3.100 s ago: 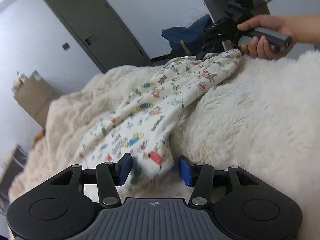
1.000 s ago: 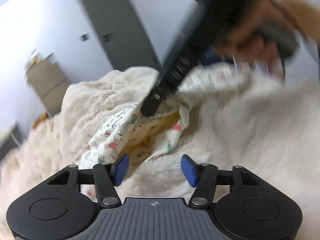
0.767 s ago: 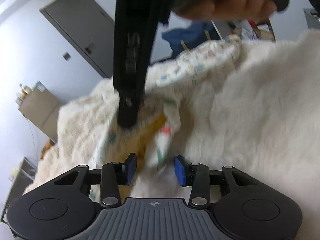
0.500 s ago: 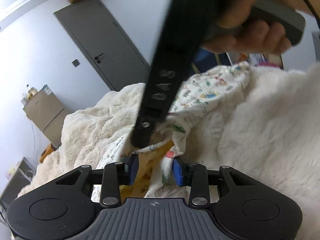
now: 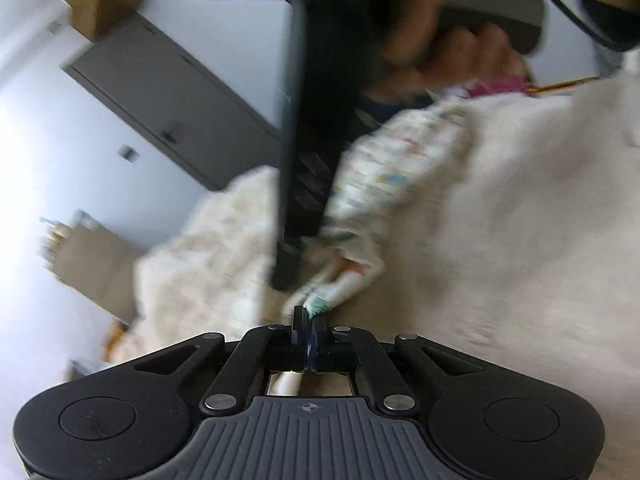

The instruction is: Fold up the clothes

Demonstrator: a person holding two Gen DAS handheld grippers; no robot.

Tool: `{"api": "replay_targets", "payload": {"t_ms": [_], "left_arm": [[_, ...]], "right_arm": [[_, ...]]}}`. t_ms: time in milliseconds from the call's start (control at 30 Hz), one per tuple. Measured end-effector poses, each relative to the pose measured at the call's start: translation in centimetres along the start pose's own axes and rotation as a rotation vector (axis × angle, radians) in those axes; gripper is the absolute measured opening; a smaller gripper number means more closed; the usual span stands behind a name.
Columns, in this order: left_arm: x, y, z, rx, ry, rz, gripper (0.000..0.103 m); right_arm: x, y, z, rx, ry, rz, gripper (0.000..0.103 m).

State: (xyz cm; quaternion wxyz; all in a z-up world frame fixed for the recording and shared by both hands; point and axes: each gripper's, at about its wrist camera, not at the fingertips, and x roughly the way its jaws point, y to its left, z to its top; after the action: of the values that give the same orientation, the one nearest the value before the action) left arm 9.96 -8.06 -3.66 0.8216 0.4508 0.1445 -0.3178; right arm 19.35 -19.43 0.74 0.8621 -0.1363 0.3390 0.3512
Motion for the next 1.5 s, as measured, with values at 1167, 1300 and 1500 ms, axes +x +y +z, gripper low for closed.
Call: {"api": "replay_targets", "payload": {"t_ms": [1167,1300,1500], "left_arm": [[1.0,15.9,-45.4,-2.309,-0.133,0.374,0.002],[-0.9,17.5,-44.4,-2.243,-0.008,0.439,0.015],[-4.0,18.6,-37.3,-1.962,0.022,0.543,0.062]], "right_arm": [[2.6,-7.0,-15.8,1.178,-0.180,0.334,0.008],[1.6,-6.1,-15.6,1.085,-0.134,0.286,0.009],[-3.0,-7.1,-17.9,1.105,-0.214,0.242,0.034]]}}
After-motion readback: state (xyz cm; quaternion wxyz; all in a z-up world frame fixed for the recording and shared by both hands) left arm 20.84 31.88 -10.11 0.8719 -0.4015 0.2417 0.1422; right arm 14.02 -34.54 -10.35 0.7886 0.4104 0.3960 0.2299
